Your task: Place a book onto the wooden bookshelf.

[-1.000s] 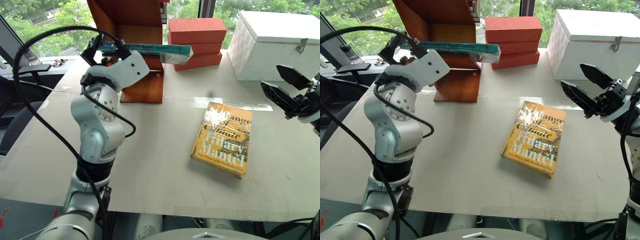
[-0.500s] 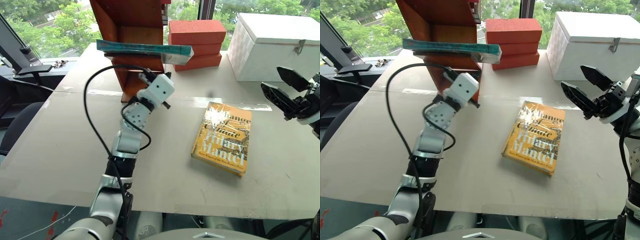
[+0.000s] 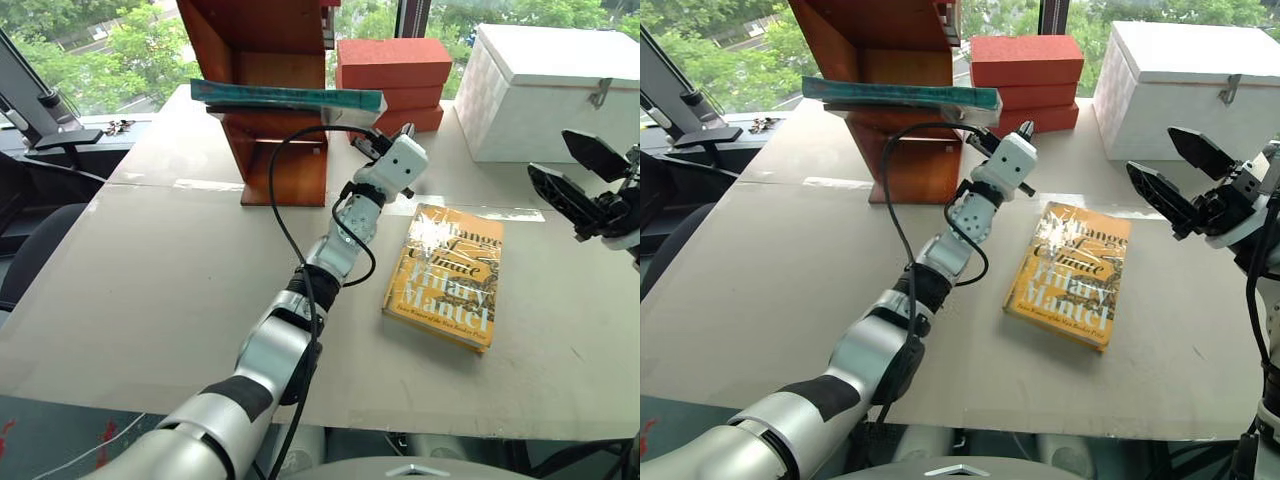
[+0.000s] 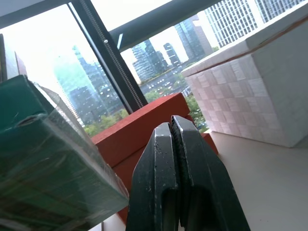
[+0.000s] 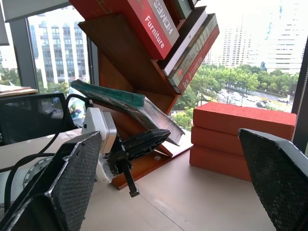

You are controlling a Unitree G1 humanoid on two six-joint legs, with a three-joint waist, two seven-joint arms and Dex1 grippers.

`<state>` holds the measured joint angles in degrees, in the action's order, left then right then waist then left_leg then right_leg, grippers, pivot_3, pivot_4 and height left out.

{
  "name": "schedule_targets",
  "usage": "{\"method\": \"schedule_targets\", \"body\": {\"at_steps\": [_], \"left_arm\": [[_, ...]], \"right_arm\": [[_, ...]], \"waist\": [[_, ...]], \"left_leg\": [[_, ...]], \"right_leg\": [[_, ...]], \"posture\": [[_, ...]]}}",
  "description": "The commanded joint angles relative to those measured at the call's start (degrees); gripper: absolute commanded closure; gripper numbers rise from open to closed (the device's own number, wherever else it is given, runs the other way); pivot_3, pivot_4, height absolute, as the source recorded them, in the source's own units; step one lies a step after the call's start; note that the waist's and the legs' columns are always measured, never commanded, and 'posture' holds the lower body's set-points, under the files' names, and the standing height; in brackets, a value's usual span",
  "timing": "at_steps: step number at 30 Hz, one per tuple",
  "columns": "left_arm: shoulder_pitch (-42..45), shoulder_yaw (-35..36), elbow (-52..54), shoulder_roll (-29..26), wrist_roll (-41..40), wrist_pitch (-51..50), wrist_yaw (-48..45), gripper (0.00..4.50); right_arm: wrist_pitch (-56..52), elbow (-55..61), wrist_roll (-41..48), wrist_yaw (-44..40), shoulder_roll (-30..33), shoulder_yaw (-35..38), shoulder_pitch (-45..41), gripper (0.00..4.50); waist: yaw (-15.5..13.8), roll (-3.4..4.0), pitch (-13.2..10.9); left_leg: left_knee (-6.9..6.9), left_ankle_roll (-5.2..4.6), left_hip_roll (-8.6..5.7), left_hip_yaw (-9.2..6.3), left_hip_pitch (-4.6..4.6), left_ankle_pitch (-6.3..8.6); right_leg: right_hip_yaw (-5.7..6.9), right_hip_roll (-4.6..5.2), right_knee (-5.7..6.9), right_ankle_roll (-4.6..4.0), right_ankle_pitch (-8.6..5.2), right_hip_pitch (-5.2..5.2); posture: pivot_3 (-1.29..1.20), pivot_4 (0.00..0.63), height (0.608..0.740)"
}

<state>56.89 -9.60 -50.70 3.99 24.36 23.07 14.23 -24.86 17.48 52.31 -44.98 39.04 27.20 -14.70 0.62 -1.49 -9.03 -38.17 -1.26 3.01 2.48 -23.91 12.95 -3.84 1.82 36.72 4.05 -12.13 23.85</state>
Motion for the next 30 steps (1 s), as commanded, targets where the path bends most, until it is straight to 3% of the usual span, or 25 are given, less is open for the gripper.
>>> {"method": "schedule_targets", "body": {"at_steps": [1, 7, 11, 17, 20, 26, 30], "left_arm": [[3.1, 1.8, -2.2, 0.8, 0.3, 0.8, 12.4, 4.48], [4.3, 3.0, -4.8, -0.6, -0.2, 0.1, 21.9, 4.48], [2.8, 1.7, -4.6, -0.8, -0.2, 0.5, 20.8, 4.48], [-0.8, 0.7, -3.2, 0.0, -4.5, 0.4, 7.1, 4.48], [-3.3, -0.1, 0.0, -2.3, -4.6, 0.5, 2.3, 4.48], [-11.1, -0.3, 12.5, -11.4, -8.1, -2.0, -14.3, 4.48], [-21.7, 0.0, 27.7, -22.1, -15.0, -3.3, -31.7, 4.48]], "right_arm": [[0.2, 1.9, 1.1, 0.1, 1.1, 2.0, -0.4, 0.0], [0.1, 2.1, 1.0, 0.0, 1.2, 1.8, -0.2, 0.0], [0.3, 1.5, 0.7, -0.2, 1.2, 1.4, -0.5, 0.0], [0.4, 1.5, 0.3, -0.7, 0.9, 1.0, -0.1, 0.0], [0.9, 1.6, -0.3, -1.4, 0.6, 0.7, 0.7, 0.0], [0.3, 1.1, -3.6, -5.6, 2.5, -0.6, 7.6, 0.0], [5.2, -3.4, -10.1, -6.6, 2.3, 0.2, 13.3, 0.0]], "waist": [[0.0, -0.01, 0.0], [0.1, -0.01, 0.0], [-0.1, -0.01, 0.0], [-0.4, -0.01, 0.0], [-0.3, -0.01, 0.0], [0.2, 0.01, 0.0], [0.3, 0.03, 0.0]], "left_leg": [[0.0, 0.0, 0.0, 0.0, -0.01, 0.0], [0.06, 0.01, 0.0, 0.01, -0.01, 0.0], [0.09, 0.01, 0.0, 0.01, 0.0, 0.0], [0.09, 0.02, -0.05, 0.03, -0.07, 0.01], [0.09, 0.01, -0.05, 0.03, -0.07, 0.01], [0.28, 0.01, -0.03, 0.03, 0.06, 0.01], [0.37, 0.02, 0.01, 0.07, 0.05, 0.0]], "right_leg": [[0.0, 0.0, 0.0, 0.0, 0.0, 0.0], [0.0, 0.01, -0.01, 0.01, 0.0, 0.02], [0.02, 0.0, 0.0, 0.0, 0.0, 0.03], [0.02, 0.05, -0.08, 0.0, -0.01, 0.05], [0.02, 0.05, -0.09, -0.01, -0.01, 0.05], [0.01, 0.04, -0.05, -0.02, -0.02, 0.06], [0.0, 0.05, -0.06, -0.03, -0.02, 0.11]], "posture": [[0.0, 0.15, 0.72], [0.0, 0.15, 0.72], [0.0, 0.15, 0.72], [0.0, 0.15, 0.72], [0.0, 0.15, 0.72], [0.0, 0.15, 0.72], [0.0, 0.15, 0.72]]}}
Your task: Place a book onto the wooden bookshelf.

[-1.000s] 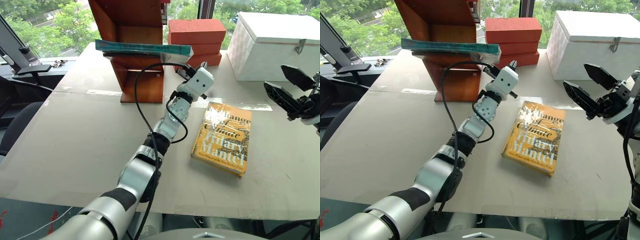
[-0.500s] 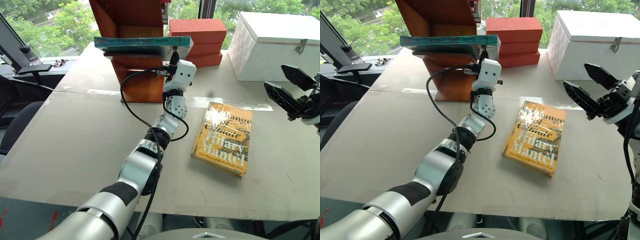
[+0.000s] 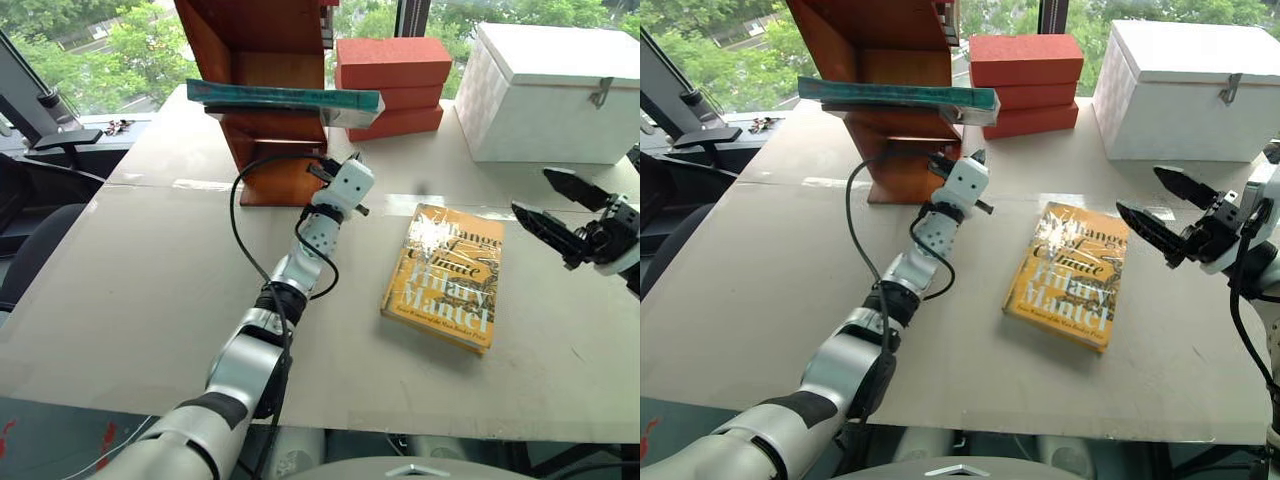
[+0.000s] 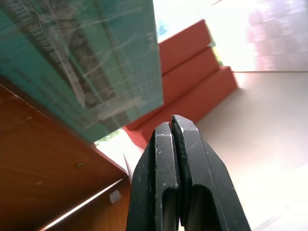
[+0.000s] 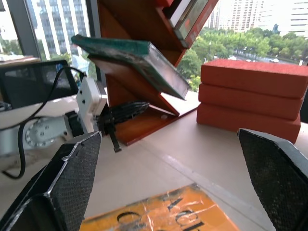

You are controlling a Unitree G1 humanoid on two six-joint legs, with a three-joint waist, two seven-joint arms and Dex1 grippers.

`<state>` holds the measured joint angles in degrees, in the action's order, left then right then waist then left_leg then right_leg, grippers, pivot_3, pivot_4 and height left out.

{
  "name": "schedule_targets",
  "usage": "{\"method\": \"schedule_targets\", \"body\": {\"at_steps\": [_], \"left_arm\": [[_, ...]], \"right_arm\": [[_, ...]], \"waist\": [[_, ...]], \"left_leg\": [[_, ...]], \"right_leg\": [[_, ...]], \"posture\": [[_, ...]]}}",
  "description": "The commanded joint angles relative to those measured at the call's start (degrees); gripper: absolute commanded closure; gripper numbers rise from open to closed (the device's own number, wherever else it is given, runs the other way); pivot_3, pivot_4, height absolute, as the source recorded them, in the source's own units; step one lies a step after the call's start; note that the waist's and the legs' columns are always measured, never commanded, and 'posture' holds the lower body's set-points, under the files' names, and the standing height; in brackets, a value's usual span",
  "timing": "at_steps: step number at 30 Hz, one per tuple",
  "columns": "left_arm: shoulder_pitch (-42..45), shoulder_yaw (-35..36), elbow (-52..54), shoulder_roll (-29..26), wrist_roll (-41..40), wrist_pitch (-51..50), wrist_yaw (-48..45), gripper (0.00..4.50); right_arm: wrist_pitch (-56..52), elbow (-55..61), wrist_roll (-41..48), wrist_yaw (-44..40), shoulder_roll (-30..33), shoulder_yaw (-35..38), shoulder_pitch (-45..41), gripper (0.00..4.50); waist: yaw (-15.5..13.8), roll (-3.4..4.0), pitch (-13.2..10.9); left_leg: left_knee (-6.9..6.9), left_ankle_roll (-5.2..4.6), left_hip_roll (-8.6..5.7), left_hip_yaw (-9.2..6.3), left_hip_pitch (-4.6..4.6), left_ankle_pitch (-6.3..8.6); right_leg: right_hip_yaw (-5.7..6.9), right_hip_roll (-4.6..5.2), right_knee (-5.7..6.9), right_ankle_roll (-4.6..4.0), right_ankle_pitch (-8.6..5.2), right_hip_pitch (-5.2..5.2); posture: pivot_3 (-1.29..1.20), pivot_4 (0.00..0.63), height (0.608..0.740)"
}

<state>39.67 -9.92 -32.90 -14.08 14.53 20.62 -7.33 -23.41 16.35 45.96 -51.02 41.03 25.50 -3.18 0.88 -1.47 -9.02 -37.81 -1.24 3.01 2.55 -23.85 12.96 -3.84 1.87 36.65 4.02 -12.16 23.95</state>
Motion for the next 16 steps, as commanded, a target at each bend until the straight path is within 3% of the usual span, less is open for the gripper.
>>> {"method": "schedule_targets", "body": {"at_steps": [1, 6, 11, 16], "left_arm": [[-7.7, 1.2, 14.6, -5.3, -9.3, -5.1, -14.3, 4.48], [-25.9, 5.0, 38.4, -13.9, -26.6, -27.3, -29.5, 4.48], [-41.8, 11.5, 52.9, -21.2, -31.5, -38.2, -30.8, 4.48], [-46.7, 13.4, 57.5, -22.1, -32.6, -40.6, -30.9, 4.48]], "right_arm": [[5.4, -3.6, -5.8, -0.5, 0.2, 1.9, 2.9, 0.0], [13.8, -8.2, -15.4, -2.3, 0.6, 0.5, 10.5, 0.0], [19.9, -12.5, -19.7, -4.3, -0.7, -0.3, 16.3, 0.0], [24.9, -18.1, -20.9, -6.2, -2.7, -1.1, 18.0, 0.0]], "waist": [[0.1, 0.04, 0.0], [-0.3, 0.06, 0.0], [0.1, 0.08, 0.0], [-0.2, 0.08, 0.0]], "left_leg": [[0.02, 0.0, 0.0, 0.02, 0.02, 0.0], [0.06, 0.0, 0.02, 0.07, 0.05, 0.0], [0.05, 0.0, 0.1, 0.12, 0.13, 0.0], [0.04, 0.07, 0.15, 0.23, 0.22, 0.04]], "right_leg": [[-0.01, 0.01, 0.0, 0.0, 0.0, 0.0], [0.0, 0.09, 0.04, -0.21, -0.13, 0.02], [0.0, 0.08, 0.03, -0.28, -0.19, 0.02], [0.0, 0.2, 0.02, -0.08, -0.32, 0.02]], "posture": [[0.0, 0.15, 0.72], [0.0, 0.15, 0.72], [0.0, 0.15, 0.72], [0.0, 0.15, 0.72]]}}
